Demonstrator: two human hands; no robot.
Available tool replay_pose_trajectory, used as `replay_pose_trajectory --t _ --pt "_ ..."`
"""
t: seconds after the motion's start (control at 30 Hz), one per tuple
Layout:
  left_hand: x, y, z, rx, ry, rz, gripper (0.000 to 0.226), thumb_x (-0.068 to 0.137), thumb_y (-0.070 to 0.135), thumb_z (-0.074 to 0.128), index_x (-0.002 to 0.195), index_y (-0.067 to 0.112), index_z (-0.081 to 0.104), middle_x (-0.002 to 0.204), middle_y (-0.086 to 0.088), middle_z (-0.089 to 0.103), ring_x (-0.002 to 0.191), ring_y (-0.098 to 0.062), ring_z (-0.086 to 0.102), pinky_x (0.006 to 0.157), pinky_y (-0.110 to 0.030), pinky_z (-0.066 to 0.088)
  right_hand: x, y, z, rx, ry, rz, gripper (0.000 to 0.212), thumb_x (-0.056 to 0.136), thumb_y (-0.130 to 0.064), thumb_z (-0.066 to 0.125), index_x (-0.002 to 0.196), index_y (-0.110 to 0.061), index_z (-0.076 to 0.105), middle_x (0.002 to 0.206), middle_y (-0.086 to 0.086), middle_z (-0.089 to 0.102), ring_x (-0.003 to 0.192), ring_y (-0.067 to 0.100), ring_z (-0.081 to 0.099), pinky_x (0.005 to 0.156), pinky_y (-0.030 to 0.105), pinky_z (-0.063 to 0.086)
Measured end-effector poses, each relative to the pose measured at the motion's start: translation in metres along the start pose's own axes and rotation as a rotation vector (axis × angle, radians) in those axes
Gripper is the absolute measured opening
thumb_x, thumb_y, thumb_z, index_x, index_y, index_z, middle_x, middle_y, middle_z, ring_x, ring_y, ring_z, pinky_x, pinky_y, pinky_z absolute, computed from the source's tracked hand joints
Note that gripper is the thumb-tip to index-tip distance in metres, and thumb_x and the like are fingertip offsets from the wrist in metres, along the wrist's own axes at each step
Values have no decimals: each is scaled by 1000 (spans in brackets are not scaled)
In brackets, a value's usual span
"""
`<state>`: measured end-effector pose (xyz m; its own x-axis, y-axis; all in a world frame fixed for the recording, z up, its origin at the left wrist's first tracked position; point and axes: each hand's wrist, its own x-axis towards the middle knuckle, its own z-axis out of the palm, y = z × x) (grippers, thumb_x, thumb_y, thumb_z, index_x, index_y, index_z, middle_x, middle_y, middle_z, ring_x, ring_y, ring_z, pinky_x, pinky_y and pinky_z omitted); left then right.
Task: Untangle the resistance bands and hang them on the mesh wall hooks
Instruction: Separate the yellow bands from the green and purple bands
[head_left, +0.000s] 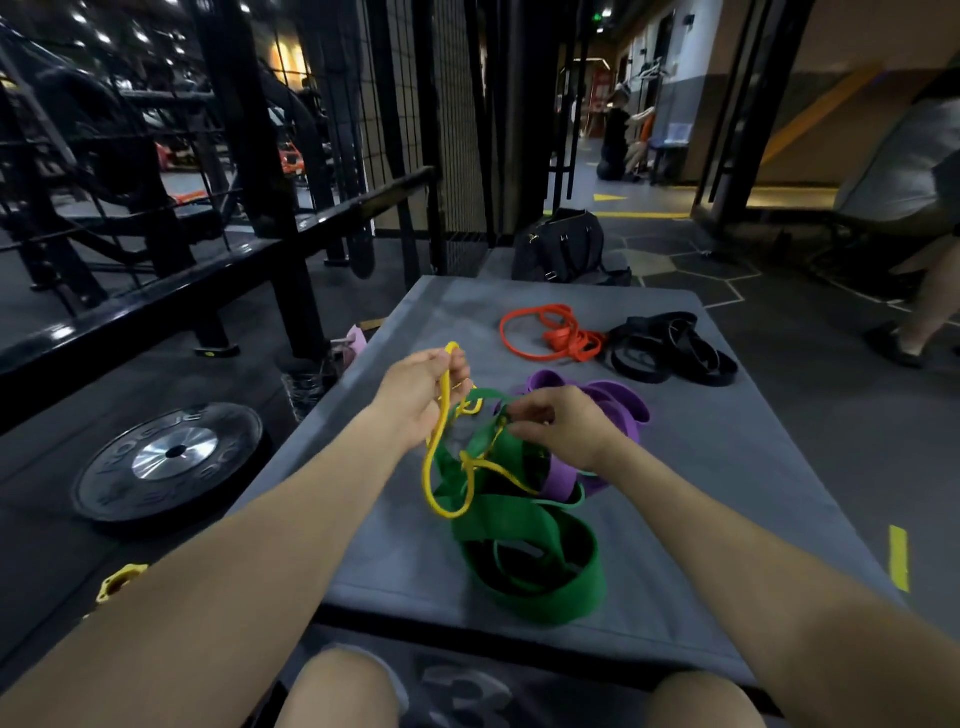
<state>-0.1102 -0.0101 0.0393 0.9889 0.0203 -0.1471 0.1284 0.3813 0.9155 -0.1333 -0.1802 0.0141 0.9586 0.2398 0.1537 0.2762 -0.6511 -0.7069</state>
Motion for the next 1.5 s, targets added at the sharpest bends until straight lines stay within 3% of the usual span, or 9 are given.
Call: replay_pose_trajectory --t 0.13,0.27,0.43,0.57,0.73,0.87,1.03,1.23,1.5 --pt "0 -6 16 48 -22 -22 21 98 2 36 94 4 57 82 -4 54 73 -11 53 60 -23 51 -2 -19 6 348 -98 74 24 92 -23 57 98 -1 68 78 5 60 68 8 52 66 21 41" --pt "0 -10 19 16 -18 -56 32 96 1 40 126 -1 51 80 -4 51 70 -11 47 34 -12 39 5 -33 12 447 -125 174 19 92 -20 57 92 -3 64 72 2 62 59 4 57 48 7 40" --pt "5 -8 11 110 -83 -81 30 95 3 43 124 2 53 76 -5 53 68 -13 49 58 -21 48 21 -31 21 436 -54 274 22 85 -4 63 67 -10 54 62 4 56 37 0 49 34 9 30" --pt "19 -12 -11 490 -7 -16 15 95 8 46 91 13 61 75 1 60 64 -6 53 60 -14 43 37 -18 17 161 25 335 29 78 -5 65 54 -17 54 54 3 51 46 9 41 43 18 33" --pt "45 -34 -41 935 129 -20 40 90 12 59 126 -1 49 121 -12 54 113 -23 52 88 -25 40 49 2 4 13 112 354 35 74 -5 65 47 -17 46 56 8 55 53 20 51 58 31 43" --pt "61 -57 -50 1012 -39 -149 39 88 21 63 121 3 52 108 -5 55 98 -18 51 77 -23 39 55 17 1 -42 140 296 26 69 -2 61 55 -18 46 67 13 62 75 37 66 70 41 53" --pt "68 -44 -52 910 -32 -190 49 75 41 73 105 4 62 100 -10 58 91 -20 53 77 -25 40 52 26 -7 -143 146 229 19 72 -4 59 73 -23 62 70 5 64 79 30 69 75 37 56" --pt "62 -18 -26 438 99 -209 19 74 23 76 74 18 58 79 -2 59 68 -11 53 62 -18 41 41 12 -12 -295 82 123 24 79 -10 59 96 -14 76 90 11 74 77 19 62 75 25 49" --pt "34 -2 14 371 3 -144 16 82 17 67 69 16 57 50 3 62 43 -8 57 49 -19 42 37 3 -26 -514 28 249 24 81 -21 63 95 -3 70 96 15 69 86 29 64 62 28 43"
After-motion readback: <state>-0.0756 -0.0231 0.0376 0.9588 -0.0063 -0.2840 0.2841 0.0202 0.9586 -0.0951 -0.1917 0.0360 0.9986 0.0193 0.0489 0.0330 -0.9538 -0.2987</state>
